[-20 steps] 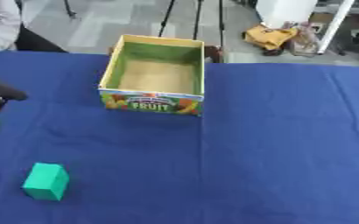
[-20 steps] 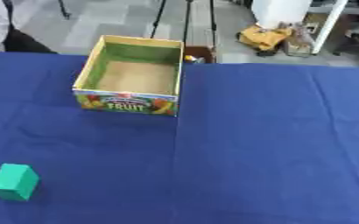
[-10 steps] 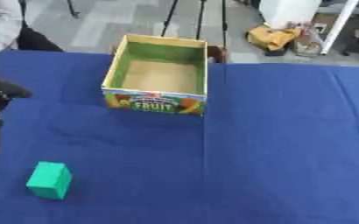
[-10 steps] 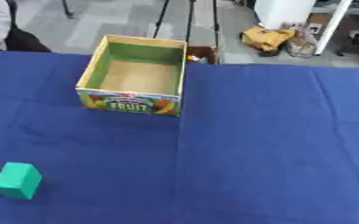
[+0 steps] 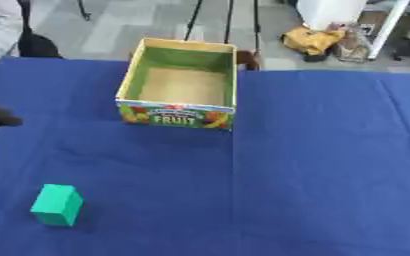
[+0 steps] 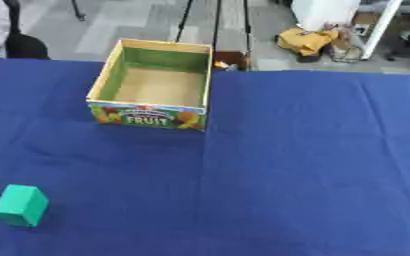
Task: Pick up objects on the table and place them in the box.
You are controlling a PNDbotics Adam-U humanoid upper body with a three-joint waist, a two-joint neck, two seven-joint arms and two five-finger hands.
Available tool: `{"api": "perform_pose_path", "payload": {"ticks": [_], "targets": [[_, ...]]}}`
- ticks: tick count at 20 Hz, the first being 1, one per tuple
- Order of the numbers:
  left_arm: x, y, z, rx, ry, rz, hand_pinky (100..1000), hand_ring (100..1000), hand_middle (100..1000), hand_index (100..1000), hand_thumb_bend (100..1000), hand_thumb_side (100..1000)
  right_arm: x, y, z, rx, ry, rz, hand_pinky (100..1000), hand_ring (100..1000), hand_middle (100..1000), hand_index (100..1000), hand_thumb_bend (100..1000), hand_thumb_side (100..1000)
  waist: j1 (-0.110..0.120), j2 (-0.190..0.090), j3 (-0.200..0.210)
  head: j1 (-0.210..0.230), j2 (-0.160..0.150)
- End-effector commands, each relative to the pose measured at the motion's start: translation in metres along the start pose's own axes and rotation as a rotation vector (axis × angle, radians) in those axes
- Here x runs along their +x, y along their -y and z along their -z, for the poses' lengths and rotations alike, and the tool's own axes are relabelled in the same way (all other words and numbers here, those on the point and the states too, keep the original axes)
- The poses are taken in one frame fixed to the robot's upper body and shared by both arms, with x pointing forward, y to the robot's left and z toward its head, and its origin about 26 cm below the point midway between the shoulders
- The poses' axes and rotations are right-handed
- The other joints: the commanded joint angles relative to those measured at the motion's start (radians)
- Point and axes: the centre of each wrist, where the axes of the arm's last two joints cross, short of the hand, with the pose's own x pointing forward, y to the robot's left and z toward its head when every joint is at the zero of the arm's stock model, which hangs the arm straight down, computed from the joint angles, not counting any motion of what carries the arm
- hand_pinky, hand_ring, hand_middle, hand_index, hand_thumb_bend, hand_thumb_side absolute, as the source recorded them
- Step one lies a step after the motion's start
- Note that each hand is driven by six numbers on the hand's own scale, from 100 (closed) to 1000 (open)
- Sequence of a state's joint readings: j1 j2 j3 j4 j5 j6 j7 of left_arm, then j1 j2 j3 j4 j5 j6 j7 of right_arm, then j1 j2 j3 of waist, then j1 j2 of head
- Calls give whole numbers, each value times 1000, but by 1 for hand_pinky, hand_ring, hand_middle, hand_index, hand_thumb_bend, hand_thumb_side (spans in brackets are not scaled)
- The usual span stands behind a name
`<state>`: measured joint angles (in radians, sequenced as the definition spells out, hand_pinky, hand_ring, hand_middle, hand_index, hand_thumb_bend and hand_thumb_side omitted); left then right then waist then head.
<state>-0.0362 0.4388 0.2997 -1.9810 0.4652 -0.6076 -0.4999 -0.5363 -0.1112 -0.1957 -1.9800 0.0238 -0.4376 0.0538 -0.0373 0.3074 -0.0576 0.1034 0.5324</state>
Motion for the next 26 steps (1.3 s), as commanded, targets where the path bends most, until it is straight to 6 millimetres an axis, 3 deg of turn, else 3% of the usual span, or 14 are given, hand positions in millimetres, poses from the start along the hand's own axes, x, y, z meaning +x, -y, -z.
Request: {"api": "perform_pose_path", "payload": {"ticks": [1,9,12,26], "targets": [[11,-12,-3,-201,92,192,768,787,800,998,100,774,6,5,7,14,31,-21,838,888,504,841,100,820,5,-21,-1,-1,-5],[23,-23,-25,-325,-8,424,785,829,854,1000,100,786,6,6,8,20,31,-25,838,887,504,843,100,818,11,-20,-5,-1,-8],[26,-25,-29,-446,-61,494,811,866,901,1000,100,859,6,6,8,24,31,-26,839,888,504,843,100,816,16,-19,-7,0,-7],[35,-37,-27,-759,-157,776,811,898,937,1000,100,743,6,7,8,36,28,-30,838,888,505,845,100,815,26,-18,-10,-2,-8]]}}
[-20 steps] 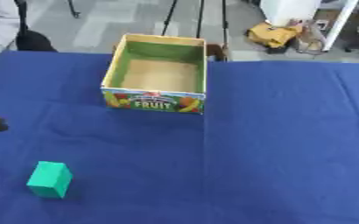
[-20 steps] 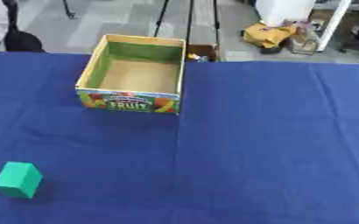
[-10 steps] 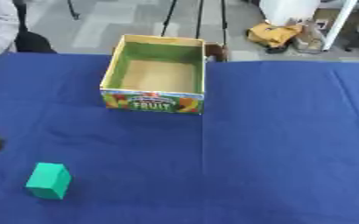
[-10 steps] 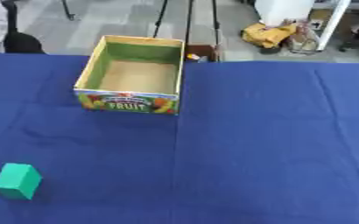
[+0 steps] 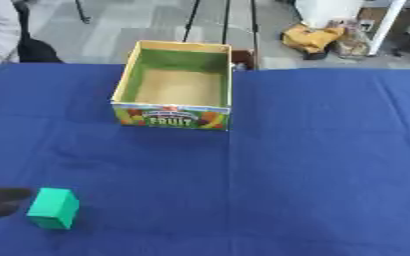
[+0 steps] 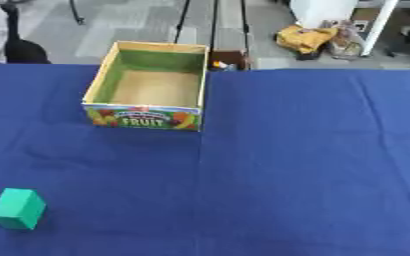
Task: Pick up objects on the table and place them in the box.
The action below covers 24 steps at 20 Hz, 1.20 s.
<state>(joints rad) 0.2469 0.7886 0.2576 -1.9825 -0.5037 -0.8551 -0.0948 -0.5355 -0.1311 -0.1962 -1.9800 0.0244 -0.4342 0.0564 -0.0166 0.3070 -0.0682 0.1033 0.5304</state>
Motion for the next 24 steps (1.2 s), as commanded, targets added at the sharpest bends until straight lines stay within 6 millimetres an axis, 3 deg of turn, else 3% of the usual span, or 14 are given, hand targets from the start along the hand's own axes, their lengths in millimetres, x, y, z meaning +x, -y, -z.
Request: {"api": "perform_pose_path", "payload": {"ticks": [1,10,20,22,24], "targets": [[-2,-15,5,-71,20,91,811,898,936,1000,100,740,6,4,7,20,29,-16,838,888,504,844,100,816,6,-19,1,-1,-5],[-7,-30,16,-108,-95,191,825,914,947,1000,100,725,6,4,6,31,26,-16,839,889,503,845,100,815,8,-22,3,9,-7],[-11,-40,26,-139,-230,161,839,926,952,1000,100,731,6,5,5,38,19,-17,841,891,501,846,100,811,13,-22,2,16,-9],[-12,-44,29,-150,-246,149,845,930,955,1000,100,825,6,5,4,40,17,-17,841,892,500,846,100,808,15,-22,2,17,-9],[-13,-48,32,-148,-263,146,849,932,954,1000,100,844,6,5,4,41,14,-18,842,893,500,847,100,806,16,-22,2,17,-9]]}}
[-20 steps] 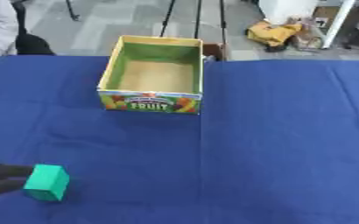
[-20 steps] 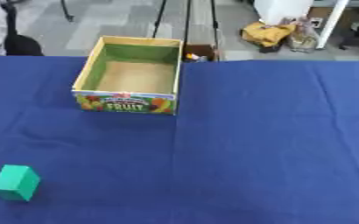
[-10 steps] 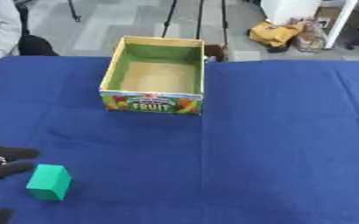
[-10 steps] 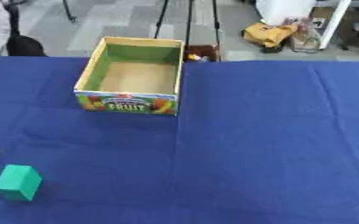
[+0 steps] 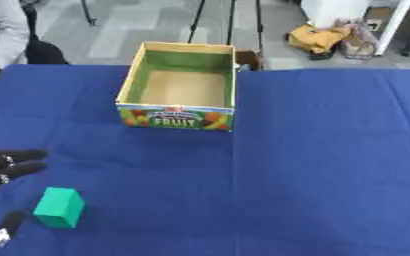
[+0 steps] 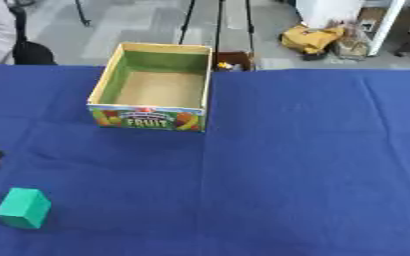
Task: Pick up objects on the table and place them in the box.
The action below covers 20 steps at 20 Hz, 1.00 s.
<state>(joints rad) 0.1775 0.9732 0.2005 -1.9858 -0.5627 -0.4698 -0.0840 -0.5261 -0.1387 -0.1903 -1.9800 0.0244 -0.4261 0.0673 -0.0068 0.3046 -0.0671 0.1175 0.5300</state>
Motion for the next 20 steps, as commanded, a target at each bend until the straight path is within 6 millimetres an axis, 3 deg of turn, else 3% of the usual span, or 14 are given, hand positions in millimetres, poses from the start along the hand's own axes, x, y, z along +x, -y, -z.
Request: {"api": "perform_pose_path", "payload": {"ticks": [1,4,7,9,11,14,15,16,20], "targets": [[-2,-18,6,-14,-8,24,858,940,960,1000,100,894,6,5,6,21,29,-17,842,893,499,847,100,805,7,-20,0,2,-10],[-3,-24,10,-31,-21,22,867,947,966,1000,100,948,6,5,5,22,27,-17,842,893,499,847,100,803,9,-19,-1,3,-10],[-3,-27,13,-75,-27,18,875,953,979,1000,200,1000,6,5,5,24,25,-17,843,894,498,846,100,801,10,-18,-1,5,-12],[-3,-30,15,-106,-30,14,878,954,985,1000,330,1000,6,5,5,26,24,-18,844,895,497,846,100,798,10,-18,-1,6,-11],[-6,-33,17,-139,-39,8,876,950,978,1000,362,1000,6,6,5,27,23,-19,844,895,496,846,100,795,11,-17,-1,7,-11],[-12,-34,18,-190,-47,-3,883,954,981,1000,316,1000,6,6,5,26,23,-19,844,895,496,846,100,794,10,-16,-1,9,-12],[-14,-34,18,-209,-49,-9,890,958,985,1000,239,980,6,6,5,26,23,-18,844,895,496,846,100,790,10,-16,-1,11,-12],[-17,-34,18,-229,-50,-15,891,959,987,1000,238,985,6,6,5,26,23,-18,844,895,496,846,100,793,10,-15,-2,12,-12],[-26,-34,18,-304,-45,-36,903,965,997,1000,155,892,6,6,4,26,21,-17,845,896,494,846,100,787,9,-14,-2,16,-14]]}}
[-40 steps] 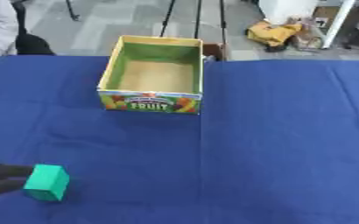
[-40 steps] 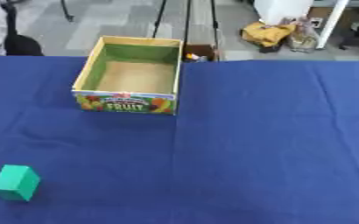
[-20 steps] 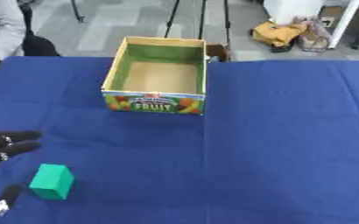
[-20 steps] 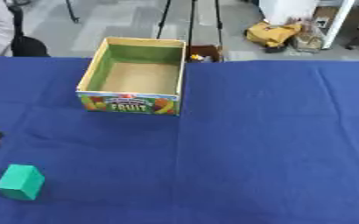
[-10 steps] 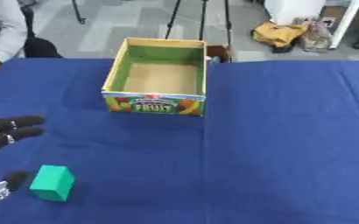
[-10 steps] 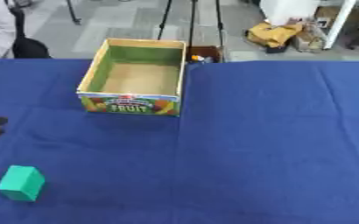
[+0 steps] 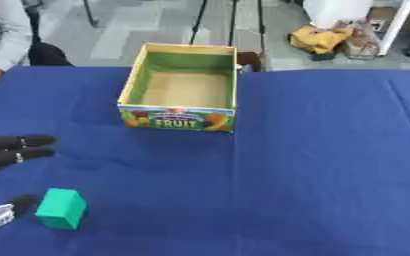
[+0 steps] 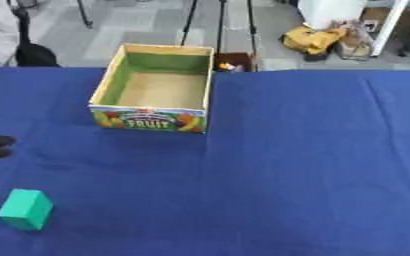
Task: Pick up objects on the table and place them in the box.
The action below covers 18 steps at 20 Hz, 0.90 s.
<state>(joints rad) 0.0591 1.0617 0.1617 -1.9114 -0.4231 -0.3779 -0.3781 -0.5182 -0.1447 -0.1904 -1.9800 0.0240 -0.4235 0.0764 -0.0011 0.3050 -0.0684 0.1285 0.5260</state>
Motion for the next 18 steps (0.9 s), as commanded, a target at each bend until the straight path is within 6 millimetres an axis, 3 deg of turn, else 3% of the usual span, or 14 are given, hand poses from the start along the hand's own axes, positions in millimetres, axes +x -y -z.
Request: {"api": "perform_pose_path", "payload": {"ticks": [1,4,7,8,18], "targets": [[-8,-13,-1,-70,3,23,904,966,1000,1000,130,841,6,4,6,12,30,-12,845,896,494,845,100,787,3,-14,-1,6,-10],[-14,-13,-1,-121,-1,22,906,969,1000,1000,166,843,6,4,6,12,30,-12,845,896,494,845,100,786,2,-14,-2,9,-13],[-18,-15,0,-147,-2,40,896,967,1000,1000,367,1000,6,5,6,10,28,-13,845,897,493,844,100,781,2,-14,-3,11,-13],[-19,-15,0,-153,-3,48,894,967,997,1000,393,1000,6,5,5,10,28,-13,845,897,493,844,100,780,3,-13,-3,12,-14],[-28,-7,6,-257,5,113,884,966,984,1000,448,1000,5,4,5,8,26,-6,845,898,490,842,100,768,2,-11,-11,23,-19]]}}
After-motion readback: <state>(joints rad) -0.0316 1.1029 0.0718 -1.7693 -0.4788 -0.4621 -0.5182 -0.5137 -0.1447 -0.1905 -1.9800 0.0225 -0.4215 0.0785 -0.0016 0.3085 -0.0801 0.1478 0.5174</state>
